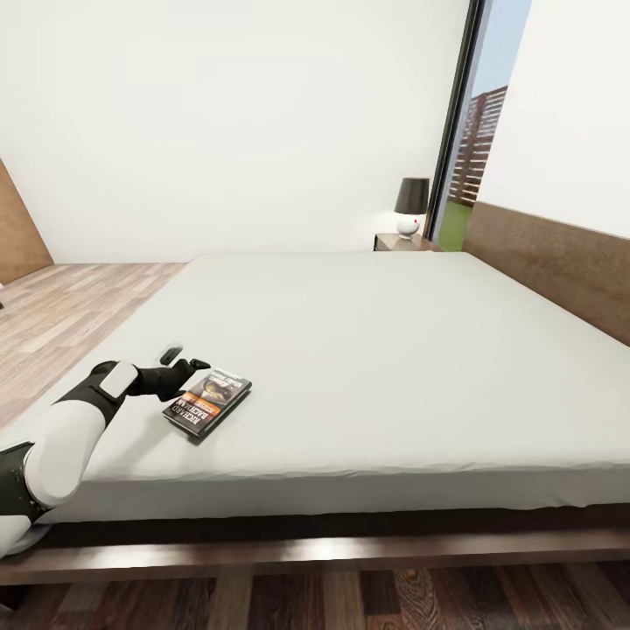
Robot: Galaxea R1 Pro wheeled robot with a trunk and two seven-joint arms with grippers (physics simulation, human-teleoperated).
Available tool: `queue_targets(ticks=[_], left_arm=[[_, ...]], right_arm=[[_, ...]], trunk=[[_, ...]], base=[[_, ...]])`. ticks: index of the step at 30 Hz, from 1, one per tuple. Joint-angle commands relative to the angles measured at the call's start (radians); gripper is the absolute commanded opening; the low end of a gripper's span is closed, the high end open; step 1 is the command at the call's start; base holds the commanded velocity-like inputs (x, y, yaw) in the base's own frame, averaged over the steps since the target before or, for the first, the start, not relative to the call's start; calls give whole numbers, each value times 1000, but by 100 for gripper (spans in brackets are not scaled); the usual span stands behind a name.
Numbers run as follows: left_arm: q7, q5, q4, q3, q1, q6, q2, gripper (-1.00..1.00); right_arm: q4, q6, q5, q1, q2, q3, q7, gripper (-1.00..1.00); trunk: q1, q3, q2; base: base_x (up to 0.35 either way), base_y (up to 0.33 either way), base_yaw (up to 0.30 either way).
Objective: In the bedroom, move the book from the bed onto either nightstand, and place the two sandals side by side next to the bed.
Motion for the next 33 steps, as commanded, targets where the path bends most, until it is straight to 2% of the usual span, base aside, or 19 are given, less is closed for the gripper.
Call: queue_targets(ticks=[1,33], left_arm=[[-3,-5,-1,6,0,5,0,100],[-4,-4,-1,6,4,5,0,100]], right_arm=[[3,-9,-5,-1,0,8,3,100],[3,-8,-5,-1,-1,7,3,100]], trunk=[[0,-1,0],[0,-1,0]], base=[[0,0,0],[0,-1,0]])
